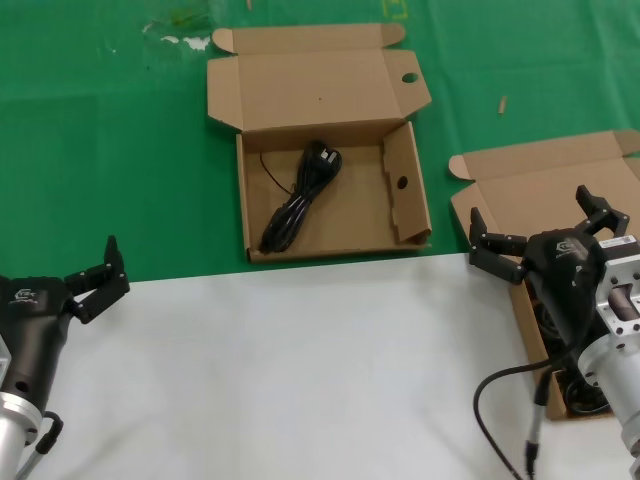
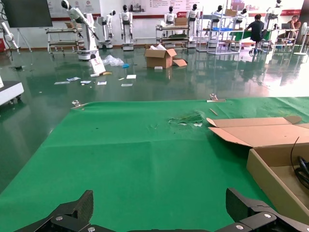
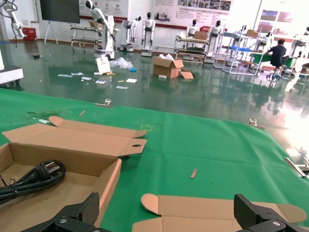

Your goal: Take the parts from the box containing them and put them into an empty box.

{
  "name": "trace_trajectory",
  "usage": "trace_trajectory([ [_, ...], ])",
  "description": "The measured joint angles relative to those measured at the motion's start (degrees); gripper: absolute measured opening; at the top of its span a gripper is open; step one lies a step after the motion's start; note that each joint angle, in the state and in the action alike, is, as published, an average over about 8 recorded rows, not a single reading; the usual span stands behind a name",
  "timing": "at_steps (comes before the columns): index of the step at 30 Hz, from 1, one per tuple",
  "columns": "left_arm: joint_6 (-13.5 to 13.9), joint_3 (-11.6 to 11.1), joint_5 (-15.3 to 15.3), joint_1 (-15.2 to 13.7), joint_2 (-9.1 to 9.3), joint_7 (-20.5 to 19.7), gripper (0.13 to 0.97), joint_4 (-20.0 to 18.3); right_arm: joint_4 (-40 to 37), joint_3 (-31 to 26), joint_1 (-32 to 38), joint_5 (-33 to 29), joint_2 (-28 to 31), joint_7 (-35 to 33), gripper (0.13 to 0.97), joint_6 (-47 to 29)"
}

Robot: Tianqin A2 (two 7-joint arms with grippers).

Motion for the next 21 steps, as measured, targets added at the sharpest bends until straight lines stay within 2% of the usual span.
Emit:
trace_trajectory([
  [21,0.0,0.0,0.0,0.0,0.0,0.0,0.966,0.0,0.1,0.0,-0.1,0.0,0.0,0.1,0.966,0.1],
])
